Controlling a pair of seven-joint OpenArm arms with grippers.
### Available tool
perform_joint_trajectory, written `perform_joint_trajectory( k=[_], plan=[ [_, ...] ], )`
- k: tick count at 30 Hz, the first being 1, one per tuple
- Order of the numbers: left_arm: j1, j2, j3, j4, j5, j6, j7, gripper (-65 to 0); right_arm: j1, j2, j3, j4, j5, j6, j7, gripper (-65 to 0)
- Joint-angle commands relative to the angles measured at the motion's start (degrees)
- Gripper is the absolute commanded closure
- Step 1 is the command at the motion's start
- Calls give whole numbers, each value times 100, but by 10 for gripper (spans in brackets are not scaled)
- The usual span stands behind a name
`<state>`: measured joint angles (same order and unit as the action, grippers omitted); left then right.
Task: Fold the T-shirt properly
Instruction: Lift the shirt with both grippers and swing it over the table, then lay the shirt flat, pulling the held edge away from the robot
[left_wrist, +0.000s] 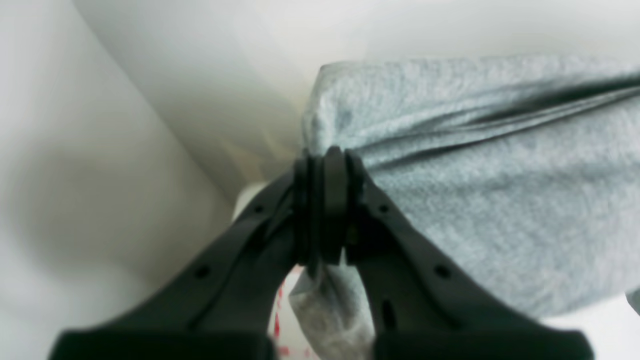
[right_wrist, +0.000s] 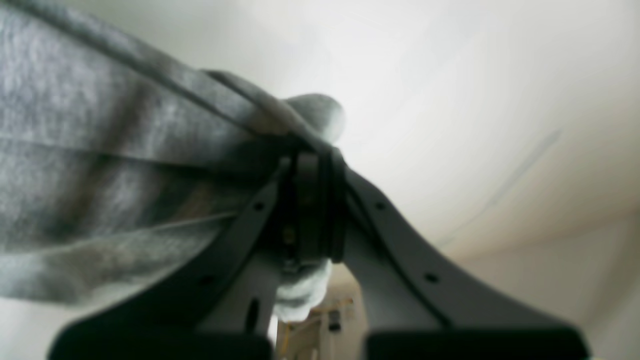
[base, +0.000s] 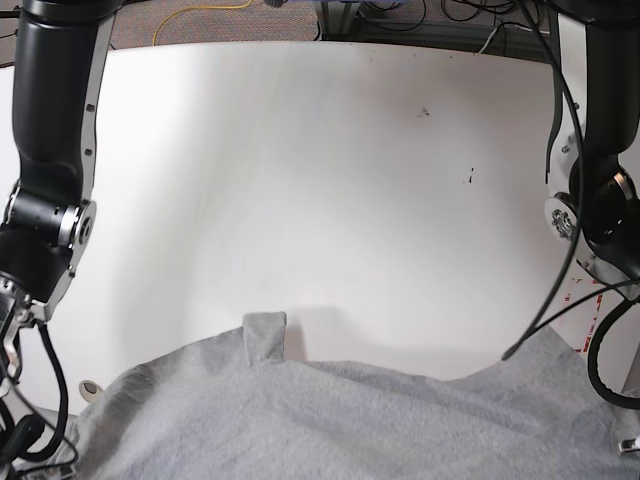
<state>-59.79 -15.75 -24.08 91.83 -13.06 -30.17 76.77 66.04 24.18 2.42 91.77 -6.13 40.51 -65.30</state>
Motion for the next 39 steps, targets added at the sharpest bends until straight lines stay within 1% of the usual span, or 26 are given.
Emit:
perform_joint_trajectory(
  k=[1,4,5,9,12,15,19,20,23,26,31,39],
  plan=[
    [137,-74,3,456,27,-2,-156,0,-560,214,290,691,-112,-51,-103,-6],
    [515,-65,12,764,27,-11,-156,0,-1105,162,528,1113,-112,-51,-138,-6],
    [779,-65,12,931,27,-46,-148,0,-1448,91,651,1351,-121,-51,-174,-6],
    [1394,-56,-6,1256,27,-249,-51,0,-2327,-40,994,1922,-130,-51,-244,-6],
    [2010,-47,-111,1529,27,-389,-7,0,-3013,-225,1275,2265,-121,-51,-270,-6],
    [2608,41,-269,1801,27,-512,-7,0,-3655,-383,1504,2459,-121,-51,-270,-6],
    [3346,67,-516,1916,27,-679,-7,0,-4384,-594,1846,2485,-112,-51,-253,-6],
    [3592,67,-595,1916,27,-767,-7,0,-4604,-717,1978,2485,-112,-51,-244,-6],
    [4067,67,-788,1916,27,-961,-7,0,-5052,-955,2295,2494,-121,-51,-235,-6],
    [4559,67,-981,1916,27,-983,-7,0,-5360,-1131,2576,2494,-121,-51,-235,-6],
    [5236,67,-1078,1916,27,-983,-16,0,-5923,-1342,2840,2494,-121,-51,-235,-6],
    [6036,67,-1307,1907,36,-983,-25,0,-6767,-1579,2857,2494,-121,-51,-226,-6]
  ],
)
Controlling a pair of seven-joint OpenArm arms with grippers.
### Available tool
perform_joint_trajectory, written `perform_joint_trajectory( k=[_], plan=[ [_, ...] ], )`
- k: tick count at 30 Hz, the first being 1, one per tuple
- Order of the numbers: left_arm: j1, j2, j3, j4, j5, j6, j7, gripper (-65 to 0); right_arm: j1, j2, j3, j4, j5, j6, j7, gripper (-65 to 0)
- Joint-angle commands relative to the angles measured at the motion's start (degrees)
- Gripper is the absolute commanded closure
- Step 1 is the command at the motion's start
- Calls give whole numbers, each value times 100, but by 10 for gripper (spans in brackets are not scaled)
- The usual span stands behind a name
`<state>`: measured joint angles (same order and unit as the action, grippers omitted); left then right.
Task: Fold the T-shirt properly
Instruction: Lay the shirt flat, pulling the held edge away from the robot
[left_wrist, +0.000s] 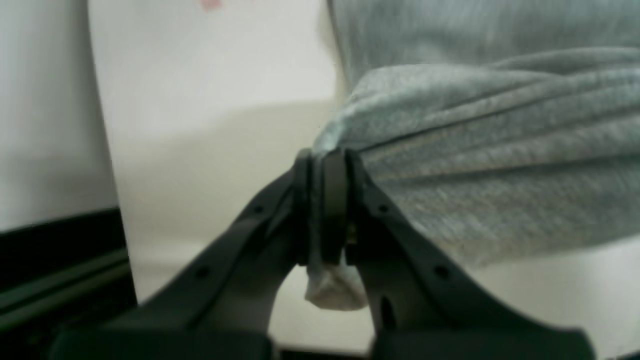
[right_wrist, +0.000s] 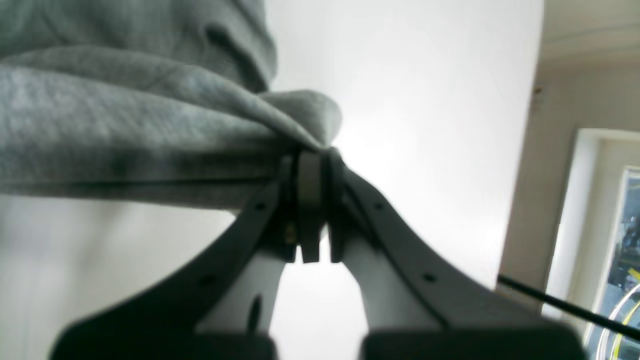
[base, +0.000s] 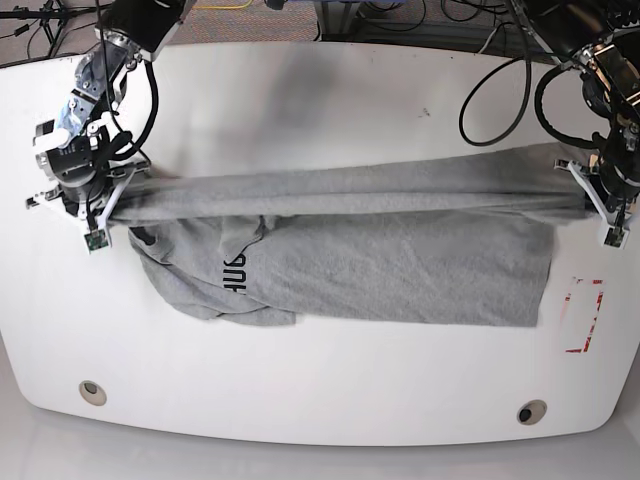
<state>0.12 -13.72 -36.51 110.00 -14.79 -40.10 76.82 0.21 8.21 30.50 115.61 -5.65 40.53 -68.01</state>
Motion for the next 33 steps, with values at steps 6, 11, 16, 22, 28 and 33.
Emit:
perform_joint_trajectory(
  k=[6,11,16,22,28,33],
  plan=[
    [335,-154,-72,91,235,10,-38,0,-711,-166,49,109,-169,-53,45,-6],
    [520,-215,-81,91,243,10,-38,0,-1027,-333,40,109,-178,-53,45,-6],
    [784,-382,-89,91,217,10,-38,0,-1353,-412,40,109,-178,-53,45,-11],
    [1039,-391,-98,91,235,10,-38,0,-1625,-412,22,83,-169,-53,45,-14],
    [1118,-391,-63,91,235,10,-38,-10,-1669,-421,14,83,-169,-53,45,-52],
    [1144,-391,-63,91,235,10,-29,-113,-1652,-430,14,83,-169,-53,45,-263]
  ],
)
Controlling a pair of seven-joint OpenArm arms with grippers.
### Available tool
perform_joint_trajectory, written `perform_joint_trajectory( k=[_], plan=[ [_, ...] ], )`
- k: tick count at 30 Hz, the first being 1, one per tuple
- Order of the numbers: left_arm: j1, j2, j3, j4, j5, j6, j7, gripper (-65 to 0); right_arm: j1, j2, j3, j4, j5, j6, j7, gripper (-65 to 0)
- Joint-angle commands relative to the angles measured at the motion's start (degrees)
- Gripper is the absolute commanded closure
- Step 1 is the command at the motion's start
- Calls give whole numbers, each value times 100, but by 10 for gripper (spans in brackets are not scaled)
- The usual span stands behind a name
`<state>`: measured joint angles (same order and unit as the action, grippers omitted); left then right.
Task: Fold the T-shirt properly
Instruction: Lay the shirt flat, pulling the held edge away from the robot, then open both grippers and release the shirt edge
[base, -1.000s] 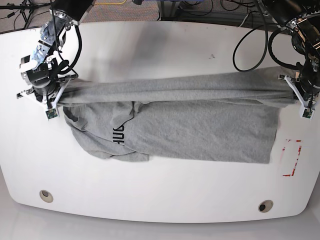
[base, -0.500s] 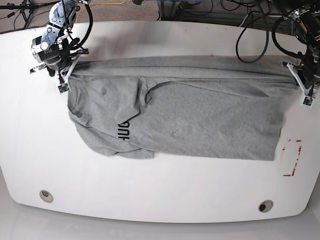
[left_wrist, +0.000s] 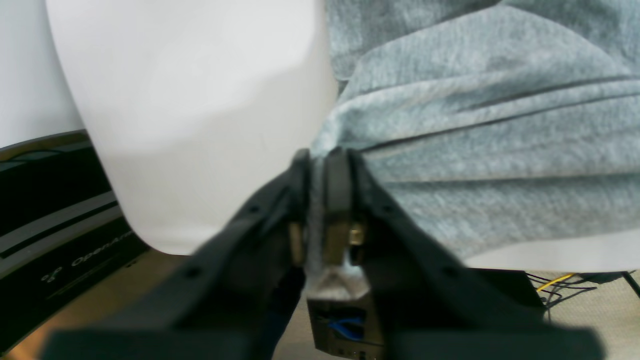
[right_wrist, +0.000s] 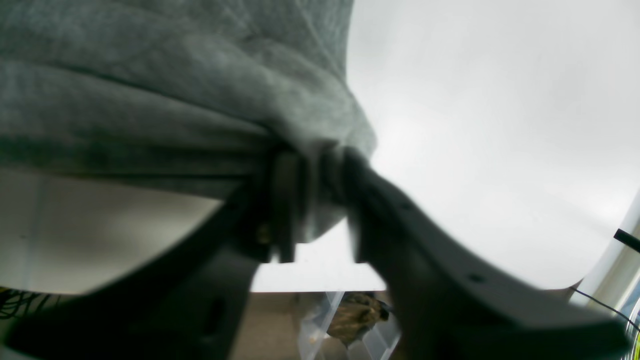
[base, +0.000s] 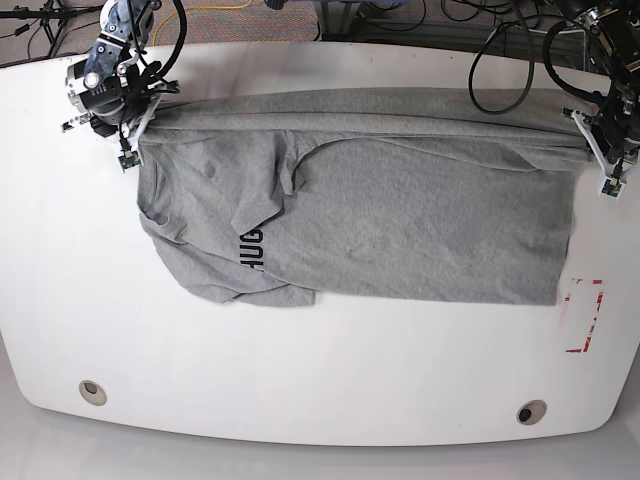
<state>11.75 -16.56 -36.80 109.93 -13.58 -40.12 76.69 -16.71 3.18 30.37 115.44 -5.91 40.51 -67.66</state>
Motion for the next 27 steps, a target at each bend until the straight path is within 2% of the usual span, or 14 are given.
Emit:
perform_joint_trajectory(
  k=[1,2,3,5,9,16,19,27],
  plan=[
    [-19,-107,-35,97,114,12,-16,-131,49,73,27,100,-143,-51,10,-292],
    [-45,-107,-26,97,114,12,-16,-178,75,47,27,100,-143,-51,10,-365],
    [-54,-107,-26,97,114,12,-16,-196,84,29,27,100,-143,-51,10,-388],
    [-124,-107,-26,88,114,12,-16,-276,119,-41,27,118,-143,-51,10,-466],
    [-265,-107,115,88,123,12,2,-372,322,-76,18,127,-143,-51,10,-536],
    [-546,-107,185,88,106,12,11,-372,726,-85,18,118,-143,-51,-8,-539],
    [-704,-107,185,88,88,12,204,-372,875,-85,18,118,-178,-51,-25,-542],
    [-872,-151,168,97,97,12,331,-372,884,-24,53,109,-160,-51,-25,-545]
  ],
)
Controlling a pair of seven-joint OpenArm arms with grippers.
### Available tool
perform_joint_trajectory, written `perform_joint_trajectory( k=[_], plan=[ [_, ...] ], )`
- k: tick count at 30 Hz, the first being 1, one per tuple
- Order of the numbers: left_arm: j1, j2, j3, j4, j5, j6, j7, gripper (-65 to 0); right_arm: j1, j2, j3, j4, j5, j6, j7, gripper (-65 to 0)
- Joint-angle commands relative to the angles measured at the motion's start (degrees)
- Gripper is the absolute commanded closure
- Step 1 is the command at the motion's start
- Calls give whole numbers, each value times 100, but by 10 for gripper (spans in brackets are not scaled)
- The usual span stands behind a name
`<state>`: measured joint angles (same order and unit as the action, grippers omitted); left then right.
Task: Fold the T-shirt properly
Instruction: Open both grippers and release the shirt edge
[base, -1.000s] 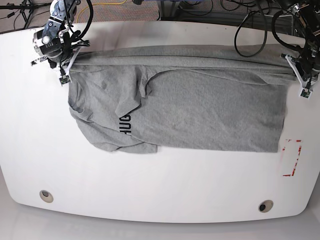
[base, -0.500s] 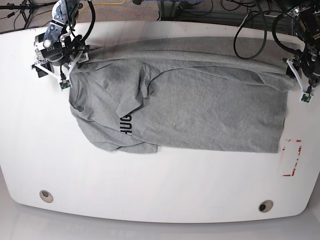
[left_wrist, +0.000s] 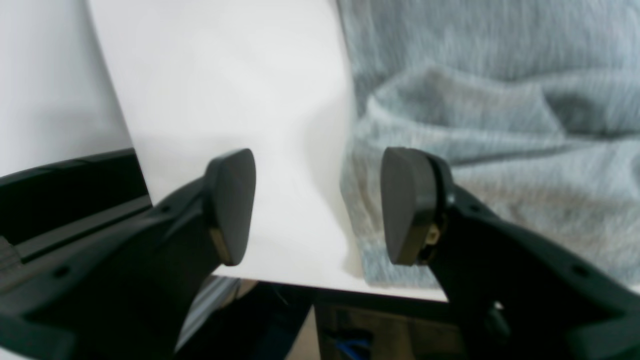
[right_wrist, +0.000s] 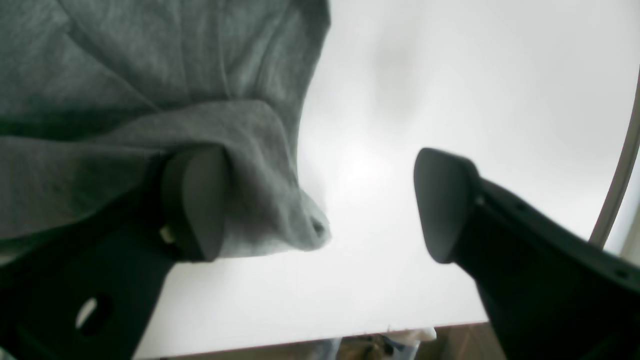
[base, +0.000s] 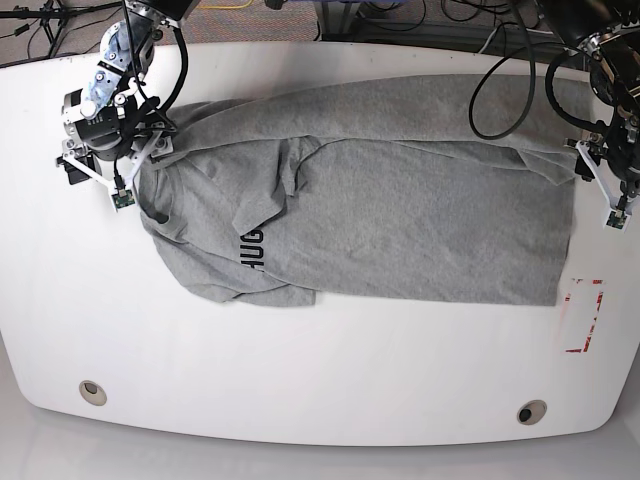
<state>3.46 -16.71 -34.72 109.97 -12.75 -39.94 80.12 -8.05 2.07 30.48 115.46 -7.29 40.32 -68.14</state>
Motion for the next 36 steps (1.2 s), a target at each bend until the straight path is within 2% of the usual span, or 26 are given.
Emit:
perform_joint_trajectory(
  k=[1,5,14,22,25,30,36],
  plan=[
    [-52,-197,-58,93,14,-6,-12,-372,27,114,51,98,-14,-32,49,-545],
    [-113,-294,-190,84,5,-6,-12,-372,221,167,42,72,4,-32,111,-545],
    [-764,-136,-216,84,40,-6,-12,-372,1188,114,25,-385,-67,-32,374,-545],
    [-1133,-127,-207,75,40,-6,-12,-372,1689,290,16,-878,-49,-32,418,-547],
    [-1151,-127,-207,66,49,-6,-12,-372,1891,290,16,-1194,4,-32,603,-547],
    [-1133,-127,-207,66,49,-6,-12,-372,2243,246,51,-1871,4,-32,858,-541],
    [-1107,-127,-207,-39,49,-6,-12,-372,2533,0,332,-2531,-5,-32,1385,-539]
  ],
)
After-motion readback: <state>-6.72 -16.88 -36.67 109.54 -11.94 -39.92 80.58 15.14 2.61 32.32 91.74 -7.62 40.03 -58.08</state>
